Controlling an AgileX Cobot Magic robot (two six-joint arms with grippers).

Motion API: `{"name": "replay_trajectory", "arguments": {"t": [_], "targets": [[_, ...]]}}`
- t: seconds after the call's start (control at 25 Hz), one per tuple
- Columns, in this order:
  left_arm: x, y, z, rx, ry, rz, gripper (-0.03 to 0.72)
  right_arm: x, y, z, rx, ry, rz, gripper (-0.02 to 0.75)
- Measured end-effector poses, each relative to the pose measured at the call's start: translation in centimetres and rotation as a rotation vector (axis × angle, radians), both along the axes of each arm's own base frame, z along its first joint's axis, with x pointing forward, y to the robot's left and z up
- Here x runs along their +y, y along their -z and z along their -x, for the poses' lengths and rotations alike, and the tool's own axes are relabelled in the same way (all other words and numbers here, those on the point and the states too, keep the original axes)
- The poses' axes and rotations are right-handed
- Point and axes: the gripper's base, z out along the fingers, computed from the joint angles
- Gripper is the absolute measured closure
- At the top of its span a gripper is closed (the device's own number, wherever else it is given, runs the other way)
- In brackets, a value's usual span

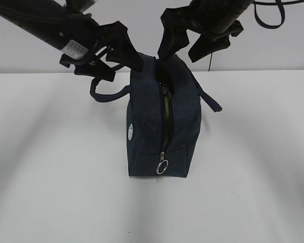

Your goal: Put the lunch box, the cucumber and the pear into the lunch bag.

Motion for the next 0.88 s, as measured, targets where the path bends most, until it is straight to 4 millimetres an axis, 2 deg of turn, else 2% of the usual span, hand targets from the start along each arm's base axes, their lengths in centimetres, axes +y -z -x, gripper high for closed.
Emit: {"name": "replay_trajectory", "arguments": {"t": [0.12,0.24,0.48,0.68,0.88], "targets": [[0.5,-1.5,0.9,-0.048,0.026,-0.037,0.132,-0.4,-0.5,1.1,-0.003,-0.010,0.007,0.165],[0.9,-2.4,1.8,-0.071,0.038,-0.048,0.136,-1.0,0.3,3.0,0.015,-0.045,0.017,0.167],[1.9,-2.6,4.5,-0.099,0.064,-0.075,0.139,-2.2,1.9,8.2,-0.069,-0.165,-0.034,0.169],[2.8,-2.6,6.9,-0.141,0.089,-0.095,0.142,-2.7,4.5,12.3,-0.108,-0.329,-0.080,0.169],[3.4,-3.6,8.5,-0.197,0.099,-0.097,0.185,-2.6,8.0,14.9,-0.155,-0.517,-0.147,0.169]]}}
